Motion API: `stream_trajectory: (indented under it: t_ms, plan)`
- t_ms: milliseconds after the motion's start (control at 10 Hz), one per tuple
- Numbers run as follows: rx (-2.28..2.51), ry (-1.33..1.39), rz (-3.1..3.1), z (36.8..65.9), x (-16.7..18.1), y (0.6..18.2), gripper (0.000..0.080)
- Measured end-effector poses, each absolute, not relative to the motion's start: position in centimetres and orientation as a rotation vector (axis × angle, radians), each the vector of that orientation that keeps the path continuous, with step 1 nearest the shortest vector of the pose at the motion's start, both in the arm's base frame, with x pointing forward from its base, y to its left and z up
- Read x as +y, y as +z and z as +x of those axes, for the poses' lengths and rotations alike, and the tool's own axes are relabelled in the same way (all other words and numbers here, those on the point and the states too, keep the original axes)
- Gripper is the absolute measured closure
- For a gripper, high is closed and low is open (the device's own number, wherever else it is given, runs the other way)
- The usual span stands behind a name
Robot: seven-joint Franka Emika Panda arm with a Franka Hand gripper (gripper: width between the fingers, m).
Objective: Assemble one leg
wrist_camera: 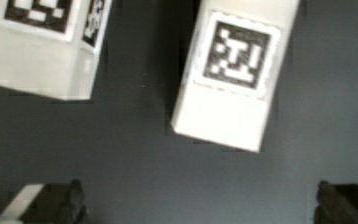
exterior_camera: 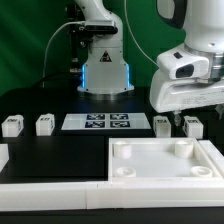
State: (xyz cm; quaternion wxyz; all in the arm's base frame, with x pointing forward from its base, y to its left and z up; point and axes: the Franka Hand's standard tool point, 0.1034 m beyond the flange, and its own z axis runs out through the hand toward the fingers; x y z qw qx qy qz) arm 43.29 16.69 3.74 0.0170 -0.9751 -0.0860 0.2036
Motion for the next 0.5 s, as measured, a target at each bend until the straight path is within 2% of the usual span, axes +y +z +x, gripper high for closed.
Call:
stream_trajectory:
  t_ms: [300, 500]
  plan:
    - [-0.277, 0.945, -2.966, 43.14, 16.81, 3.53, 0.0150]
    - [-0.252, 0.937, -2.974, 43.16, 17.00, 3.20, 0.0150]
